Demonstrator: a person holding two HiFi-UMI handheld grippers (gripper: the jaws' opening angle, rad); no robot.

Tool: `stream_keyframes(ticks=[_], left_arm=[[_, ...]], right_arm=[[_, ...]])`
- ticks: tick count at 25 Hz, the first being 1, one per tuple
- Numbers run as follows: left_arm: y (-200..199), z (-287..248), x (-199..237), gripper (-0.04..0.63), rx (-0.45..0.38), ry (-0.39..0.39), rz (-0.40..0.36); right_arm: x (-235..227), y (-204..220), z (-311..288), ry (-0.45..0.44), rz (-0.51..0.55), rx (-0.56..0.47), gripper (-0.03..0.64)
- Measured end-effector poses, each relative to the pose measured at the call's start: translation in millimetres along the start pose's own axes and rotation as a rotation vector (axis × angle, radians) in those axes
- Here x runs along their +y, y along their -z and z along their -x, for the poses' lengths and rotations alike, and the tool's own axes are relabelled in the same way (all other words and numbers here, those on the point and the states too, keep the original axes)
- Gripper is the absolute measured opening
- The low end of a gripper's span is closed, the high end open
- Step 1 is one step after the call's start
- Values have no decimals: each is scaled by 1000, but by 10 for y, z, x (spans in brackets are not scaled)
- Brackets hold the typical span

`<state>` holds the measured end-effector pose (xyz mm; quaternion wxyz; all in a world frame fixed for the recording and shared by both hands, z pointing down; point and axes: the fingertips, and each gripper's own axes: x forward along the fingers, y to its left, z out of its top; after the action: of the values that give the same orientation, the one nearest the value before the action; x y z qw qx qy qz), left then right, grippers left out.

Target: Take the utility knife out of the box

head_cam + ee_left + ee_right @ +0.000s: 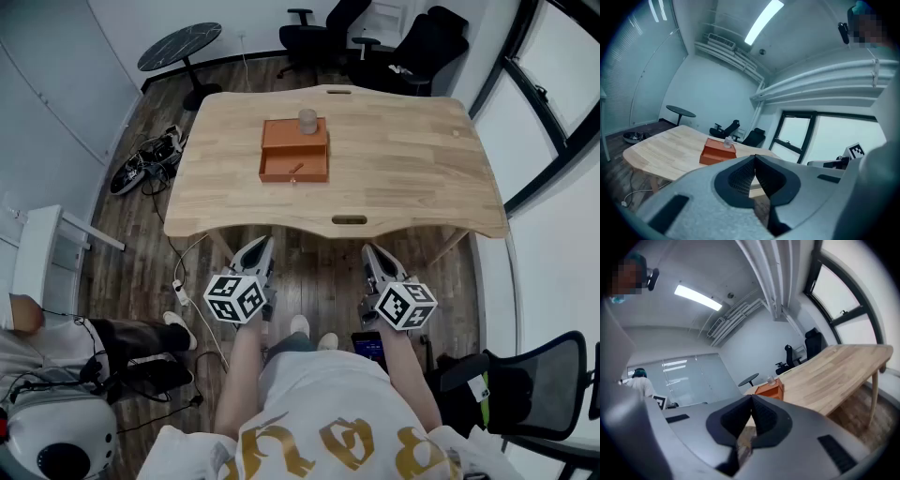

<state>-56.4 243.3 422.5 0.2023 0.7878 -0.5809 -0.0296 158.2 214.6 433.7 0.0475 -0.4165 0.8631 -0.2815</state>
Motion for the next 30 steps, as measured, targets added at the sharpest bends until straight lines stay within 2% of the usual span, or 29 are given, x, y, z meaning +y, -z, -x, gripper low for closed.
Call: stream_keyframes(ticks=[8, 17, 22, 30], left_arm=[[37, -12, -108, 9, 12, 9, -94], [20, 13, -80, 9, 13, 1, -103], [26, -14, -73, 9, 0, -3, -84], [104, -172, 55, 9, 0, -21, -82]], right_arm=[[94, 18, -9, 14, 111, 24, 11], [125, -14, -41, -17, 93, 8, 11], [57, 6, -94, -15, 144, 39, 11], [-136, 22, -327, -1, 141, 72, 11]])
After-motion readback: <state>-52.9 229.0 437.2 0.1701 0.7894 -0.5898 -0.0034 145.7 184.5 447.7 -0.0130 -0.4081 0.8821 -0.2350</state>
